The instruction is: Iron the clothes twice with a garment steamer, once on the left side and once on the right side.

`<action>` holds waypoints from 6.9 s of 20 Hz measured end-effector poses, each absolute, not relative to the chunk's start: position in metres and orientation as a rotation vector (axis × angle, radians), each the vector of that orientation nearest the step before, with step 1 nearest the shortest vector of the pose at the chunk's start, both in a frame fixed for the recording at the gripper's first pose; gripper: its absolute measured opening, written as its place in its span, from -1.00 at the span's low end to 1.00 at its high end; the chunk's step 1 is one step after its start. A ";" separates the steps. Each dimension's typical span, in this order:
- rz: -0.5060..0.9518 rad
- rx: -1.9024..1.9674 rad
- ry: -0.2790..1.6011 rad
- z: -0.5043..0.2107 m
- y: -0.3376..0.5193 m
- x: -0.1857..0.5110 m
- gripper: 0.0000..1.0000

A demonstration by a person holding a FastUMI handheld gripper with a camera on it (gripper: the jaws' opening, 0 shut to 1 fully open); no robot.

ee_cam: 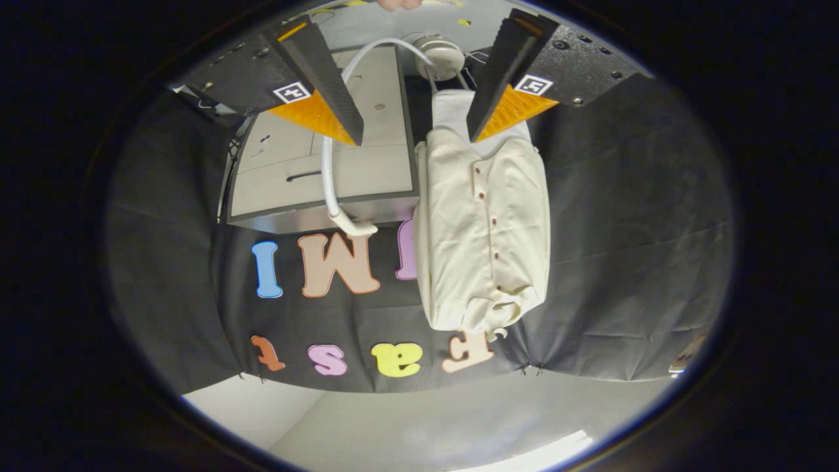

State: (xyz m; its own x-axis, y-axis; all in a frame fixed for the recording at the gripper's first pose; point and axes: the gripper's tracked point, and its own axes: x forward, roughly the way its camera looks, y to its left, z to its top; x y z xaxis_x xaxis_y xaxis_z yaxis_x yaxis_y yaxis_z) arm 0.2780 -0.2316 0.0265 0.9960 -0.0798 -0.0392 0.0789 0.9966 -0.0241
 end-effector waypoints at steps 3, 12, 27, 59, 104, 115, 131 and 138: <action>-0.117 -0.019 0.047 0.023 -0.247 0.309 0.94; -0.238 -0.097 0.053 0.043 -0.289 0.392 0.94; -0.148 -0.149 0.116 0.066 -0.419 0.554 0.95; -0.198 -0.084 0.201 0.080 -0.418 0.625 -0.28; 0.031 -0.084 0.138 -0.005 0.041 0.636 -0.30; 0.012 -0.031 0.306 -0.086 0.046 0.641 -0.29; -0.033 -0.044 0.473 -0.181 0.033 0.614 -0.30; -0.036 -0.012 0.549 -0.214 0.031 0.594 -0.32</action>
State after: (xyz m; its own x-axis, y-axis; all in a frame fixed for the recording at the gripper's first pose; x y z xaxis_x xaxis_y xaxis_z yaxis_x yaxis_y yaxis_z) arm 0.5938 0.0308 -0.2139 0.8526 -0.0371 -0.5213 0.0306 0.9993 -0.0211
